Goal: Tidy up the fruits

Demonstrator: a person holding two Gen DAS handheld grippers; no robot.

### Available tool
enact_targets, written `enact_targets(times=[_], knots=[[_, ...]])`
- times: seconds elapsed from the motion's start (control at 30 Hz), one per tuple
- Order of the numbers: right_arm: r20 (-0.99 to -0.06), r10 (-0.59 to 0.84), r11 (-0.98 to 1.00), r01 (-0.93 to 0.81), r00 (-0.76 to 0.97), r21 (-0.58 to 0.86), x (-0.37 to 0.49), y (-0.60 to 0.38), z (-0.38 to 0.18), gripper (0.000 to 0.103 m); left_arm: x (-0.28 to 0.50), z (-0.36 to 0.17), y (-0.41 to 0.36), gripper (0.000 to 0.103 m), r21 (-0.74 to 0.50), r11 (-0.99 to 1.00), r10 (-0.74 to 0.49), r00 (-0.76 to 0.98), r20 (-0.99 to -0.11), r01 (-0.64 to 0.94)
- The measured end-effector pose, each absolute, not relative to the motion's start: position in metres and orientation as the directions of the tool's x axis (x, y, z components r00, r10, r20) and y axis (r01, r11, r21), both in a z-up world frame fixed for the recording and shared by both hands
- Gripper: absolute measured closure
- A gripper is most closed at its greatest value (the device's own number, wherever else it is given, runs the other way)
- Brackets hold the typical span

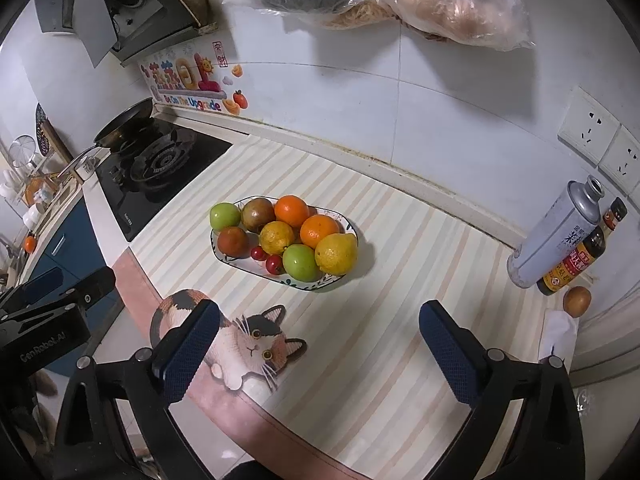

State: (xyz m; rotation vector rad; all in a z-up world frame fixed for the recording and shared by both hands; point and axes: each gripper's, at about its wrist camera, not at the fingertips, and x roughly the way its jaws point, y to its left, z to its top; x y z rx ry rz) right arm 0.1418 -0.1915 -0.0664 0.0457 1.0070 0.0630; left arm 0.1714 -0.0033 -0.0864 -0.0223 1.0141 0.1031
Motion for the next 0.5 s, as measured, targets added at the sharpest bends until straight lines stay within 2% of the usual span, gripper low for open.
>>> enact_targets(times=[0.07, 0.5], knots=[[-0.843, 0.071, 0.997, -0.034, 0.533, 0.062, 0.1412, -0.1911, -0.0666, 0.001, 0.1712, -0.0859, -0.0018, 0.003, 0.035, 0.995, 0.082, 0.527, -0.846, -0.098], [-0.841, 0.074, 0.997, -0.052, 0.535, 0.054, 0.1362, -0.1922, -0.0632, 0.001, 0.1625, -0.08, -0.0008, 0.003, 0.035, 0.995, 0.083, 0.534, -0.842, -0.098]])
